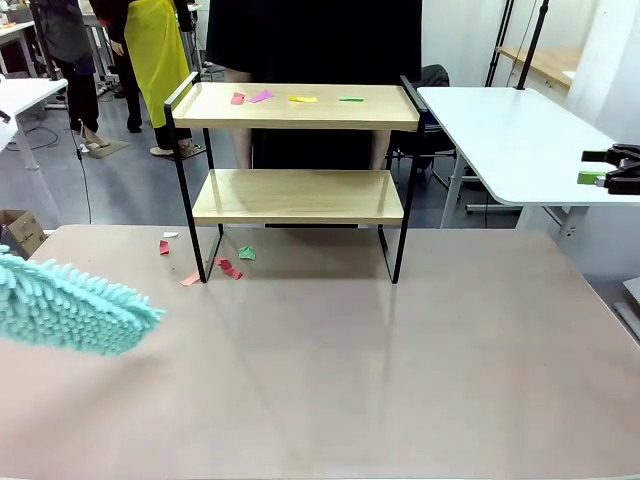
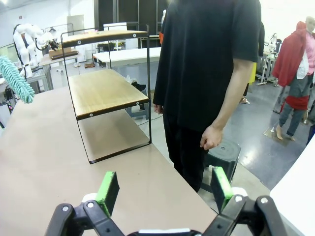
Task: Clean the shelf.
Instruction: Clean the specific section of the Shelf indicated by the human with the Duster.
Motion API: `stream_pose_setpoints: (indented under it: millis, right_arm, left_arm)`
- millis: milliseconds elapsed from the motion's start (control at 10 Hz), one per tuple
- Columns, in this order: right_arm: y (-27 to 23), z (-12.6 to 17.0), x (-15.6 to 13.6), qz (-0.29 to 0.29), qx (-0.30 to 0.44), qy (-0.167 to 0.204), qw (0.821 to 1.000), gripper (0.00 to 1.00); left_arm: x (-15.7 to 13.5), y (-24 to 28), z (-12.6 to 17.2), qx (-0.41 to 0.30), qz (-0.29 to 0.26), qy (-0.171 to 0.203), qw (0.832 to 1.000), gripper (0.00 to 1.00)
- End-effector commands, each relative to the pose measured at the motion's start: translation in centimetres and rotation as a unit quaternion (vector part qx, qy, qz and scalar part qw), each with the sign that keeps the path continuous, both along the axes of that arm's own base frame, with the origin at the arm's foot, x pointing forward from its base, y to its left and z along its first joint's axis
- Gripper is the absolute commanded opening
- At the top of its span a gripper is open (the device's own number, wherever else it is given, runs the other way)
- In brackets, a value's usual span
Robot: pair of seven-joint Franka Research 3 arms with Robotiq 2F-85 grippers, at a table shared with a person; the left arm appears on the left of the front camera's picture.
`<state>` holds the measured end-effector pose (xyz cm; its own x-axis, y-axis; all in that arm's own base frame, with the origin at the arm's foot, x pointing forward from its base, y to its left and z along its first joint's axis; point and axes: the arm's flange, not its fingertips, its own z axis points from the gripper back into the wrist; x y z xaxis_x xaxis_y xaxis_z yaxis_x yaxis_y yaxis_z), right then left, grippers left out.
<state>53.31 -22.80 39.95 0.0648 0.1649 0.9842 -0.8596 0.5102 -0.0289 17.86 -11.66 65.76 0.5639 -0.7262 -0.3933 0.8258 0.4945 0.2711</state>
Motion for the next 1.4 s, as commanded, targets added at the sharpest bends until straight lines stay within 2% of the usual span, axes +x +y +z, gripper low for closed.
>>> stream_pose_setpoints:
  millis: [0,100,200,1300]
  right_arm:
    - [0.2,0.3,0.1,-0.001,-0.001,-0.003,1.0,1.0]
    - [0.2,0.3,0.1,-0.001,-0.001,-0.003,1.0,1.0]
    - [0.2,0.3,0.1,-0.001,-0.001,-0.003,1.0,1.0]
    - [0.2,0.3,0.1,-0.001,-0.001,-0.003,1.0,1.0]
  left_arm:
    - [0.9,0.6,1.2,0.023,-0.015,0.011,1.0,0.13]
    - [1.3,1.1,1.2,0.034,-0.019,-0.013,0.999,0.13]
    - [0.7,0.1,0.1,0.014,-0.001,0.008,1.0,0.13]
    - [0.7,0.1,0.1,0.014,-0.001,0.008,1.0,0.13]
